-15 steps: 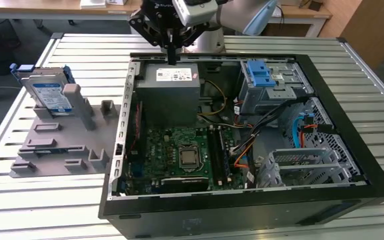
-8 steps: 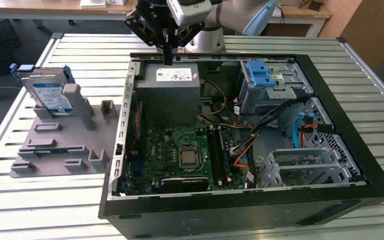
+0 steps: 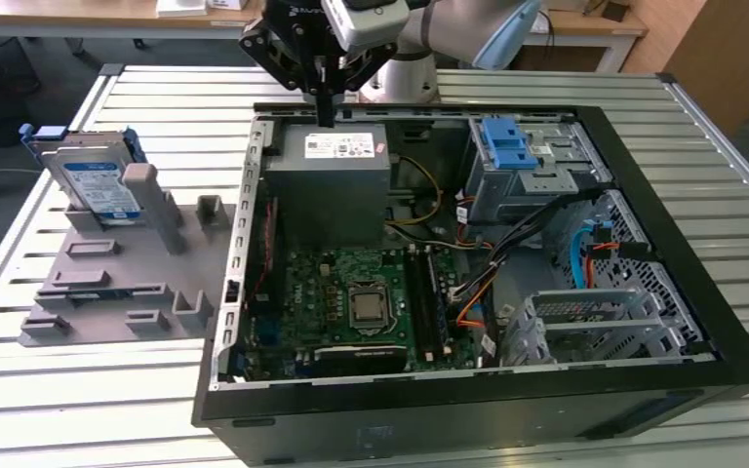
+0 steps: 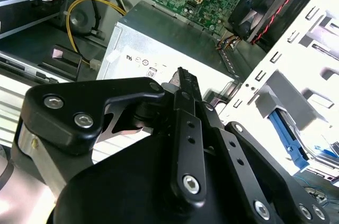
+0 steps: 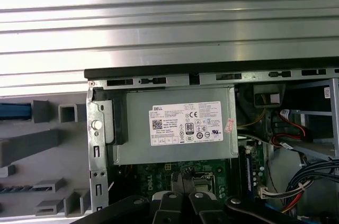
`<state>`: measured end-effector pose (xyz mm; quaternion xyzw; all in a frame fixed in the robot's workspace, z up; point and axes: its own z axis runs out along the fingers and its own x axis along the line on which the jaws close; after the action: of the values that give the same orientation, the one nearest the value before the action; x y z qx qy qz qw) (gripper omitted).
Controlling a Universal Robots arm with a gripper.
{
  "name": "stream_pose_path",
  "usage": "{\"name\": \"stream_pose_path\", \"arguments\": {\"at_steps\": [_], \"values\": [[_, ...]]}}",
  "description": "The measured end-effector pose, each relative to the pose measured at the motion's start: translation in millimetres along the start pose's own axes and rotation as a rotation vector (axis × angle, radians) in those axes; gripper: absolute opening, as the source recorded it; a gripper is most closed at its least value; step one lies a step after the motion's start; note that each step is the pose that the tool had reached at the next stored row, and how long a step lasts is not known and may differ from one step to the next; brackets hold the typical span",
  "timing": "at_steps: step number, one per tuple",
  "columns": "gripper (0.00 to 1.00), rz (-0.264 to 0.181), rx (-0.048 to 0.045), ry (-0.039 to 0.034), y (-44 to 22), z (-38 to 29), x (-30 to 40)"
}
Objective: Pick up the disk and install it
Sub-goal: 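Reach for the disk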
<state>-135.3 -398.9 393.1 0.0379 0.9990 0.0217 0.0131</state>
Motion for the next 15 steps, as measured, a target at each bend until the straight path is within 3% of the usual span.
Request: {"name": "stream_pose_path", "arguments": {"at_steps": [15], "values": [[0.11, 0.0, 0.0, 0.0, -0.2, -0.1, 2.7]]}}
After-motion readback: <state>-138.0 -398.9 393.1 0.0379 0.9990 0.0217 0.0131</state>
